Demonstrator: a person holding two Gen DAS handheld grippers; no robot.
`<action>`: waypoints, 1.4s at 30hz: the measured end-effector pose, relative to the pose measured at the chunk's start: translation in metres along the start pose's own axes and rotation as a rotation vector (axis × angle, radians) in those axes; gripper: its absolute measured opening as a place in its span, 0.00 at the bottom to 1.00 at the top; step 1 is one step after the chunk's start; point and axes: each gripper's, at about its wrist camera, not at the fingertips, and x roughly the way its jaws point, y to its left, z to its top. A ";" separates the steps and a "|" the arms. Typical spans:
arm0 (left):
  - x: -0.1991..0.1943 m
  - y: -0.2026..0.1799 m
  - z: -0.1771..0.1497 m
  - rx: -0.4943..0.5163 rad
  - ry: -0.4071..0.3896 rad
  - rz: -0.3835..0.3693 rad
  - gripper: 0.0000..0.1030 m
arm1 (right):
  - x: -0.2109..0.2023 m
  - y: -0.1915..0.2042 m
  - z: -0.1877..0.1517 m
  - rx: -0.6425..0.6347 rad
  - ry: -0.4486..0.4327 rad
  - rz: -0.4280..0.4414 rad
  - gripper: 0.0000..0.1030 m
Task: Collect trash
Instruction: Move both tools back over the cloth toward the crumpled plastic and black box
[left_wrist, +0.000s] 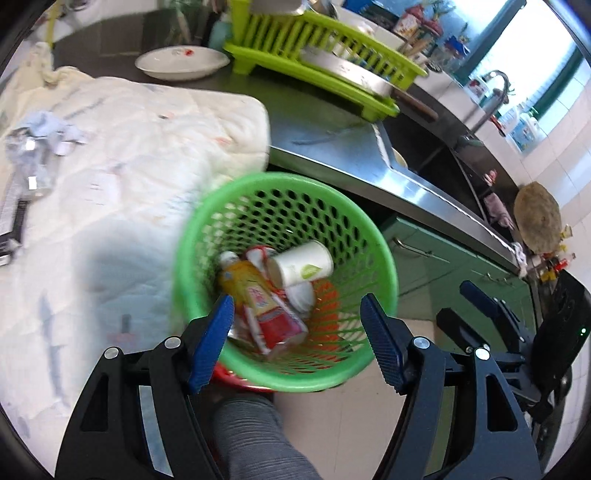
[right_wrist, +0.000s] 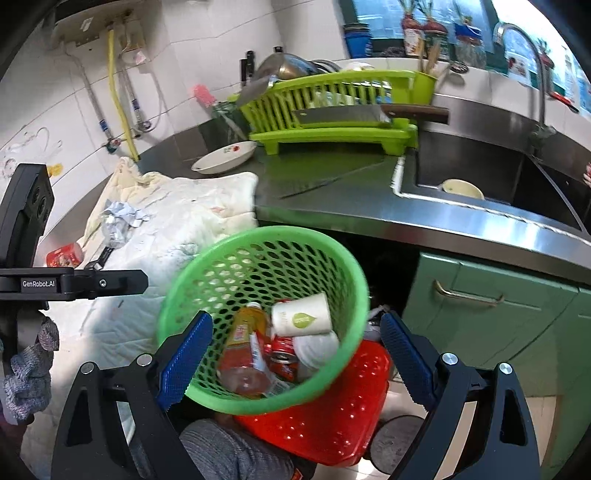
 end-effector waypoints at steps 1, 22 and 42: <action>-0.007 0.008 0.000 -0.010 -0.012 0.008 0.68 | 0.002 0.007 0.003 -0.011 0.002 0.010 0.86; -0.108 0.175 -0.019 -0.272 -0.180 0.198 0.68 | 0.072 0.157 0.063 -0.192 0.070 0.220 0.86; -0.122 0.246 -0.031 -0.377 -0.196 0.219 0.68 | 0.196 0.338 0.146 -0.441 0.166 0.349 0.83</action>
